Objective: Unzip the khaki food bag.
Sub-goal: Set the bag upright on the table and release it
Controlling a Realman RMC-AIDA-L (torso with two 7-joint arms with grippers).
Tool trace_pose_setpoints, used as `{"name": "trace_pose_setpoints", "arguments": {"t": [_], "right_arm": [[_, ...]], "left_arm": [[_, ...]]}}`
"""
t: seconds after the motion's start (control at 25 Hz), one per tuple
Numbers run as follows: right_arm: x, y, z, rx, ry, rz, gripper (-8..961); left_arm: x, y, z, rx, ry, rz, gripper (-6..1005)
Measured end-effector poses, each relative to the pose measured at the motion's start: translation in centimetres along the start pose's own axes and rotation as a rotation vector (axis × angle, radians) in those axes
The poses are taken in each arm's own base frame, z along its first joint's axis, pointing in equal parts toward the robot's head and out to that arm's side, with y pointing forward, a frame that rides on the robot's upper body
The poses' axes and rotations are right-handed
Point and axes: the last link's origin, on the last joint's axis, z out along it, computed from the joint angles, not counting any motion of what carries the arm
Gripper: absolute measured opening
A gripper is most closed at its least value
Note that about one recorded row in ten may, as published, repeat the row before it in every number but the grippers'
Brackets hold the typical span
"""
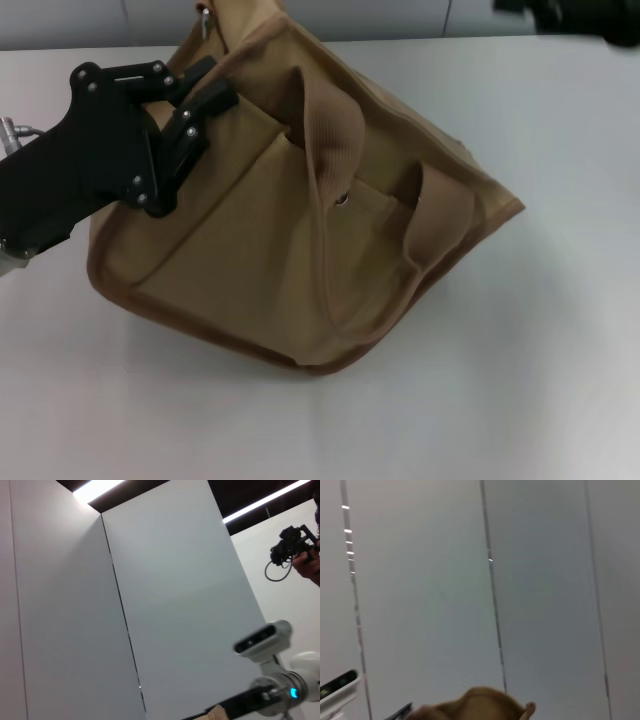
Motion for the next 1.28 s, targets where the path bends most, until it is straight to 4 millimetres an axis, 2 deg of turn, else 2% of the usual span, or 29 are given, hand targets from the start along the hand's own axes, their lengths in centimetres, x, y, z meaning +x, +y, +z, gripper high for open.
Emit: {"name": "trace_pose_setpoints", "arguments": {"t": [0.2,0.52,0.68,0.84,1.0,1.28], "right_arm": [[-2.4,-0.9,2.2,0.006,0.017,0.101,775],[-2.4,-1.0,5.2,0.002,0.108,0.264,775],[-1.7,-0.6,7.5,-0.019,0.214,0.298,774],[-0.5,0.7,9.6,-0.066,0.303,0.268,774],[0.4,1.0,11.1,-0.059,0.367,0.237,774],[1.8,0.5,11.1,0.007,0.471,0.242,774]], "left_arm": [[0.1,-0.2,0.3,-0.012,0.002,0.001,89],[0.1,0.1,0.8,-0.072,-0.013,0.004,89],[0.0,0.2,0.9,-0.078,-0.015,0.001,89],[0.0,0.2,0.9,-0.083,-0.011,0.000,89],[0.0,0.3,0.9,-0.084,-0.010,0.002,89],[0.5,0.2,0.3,-0.065,0.001,0.019,89]]}}
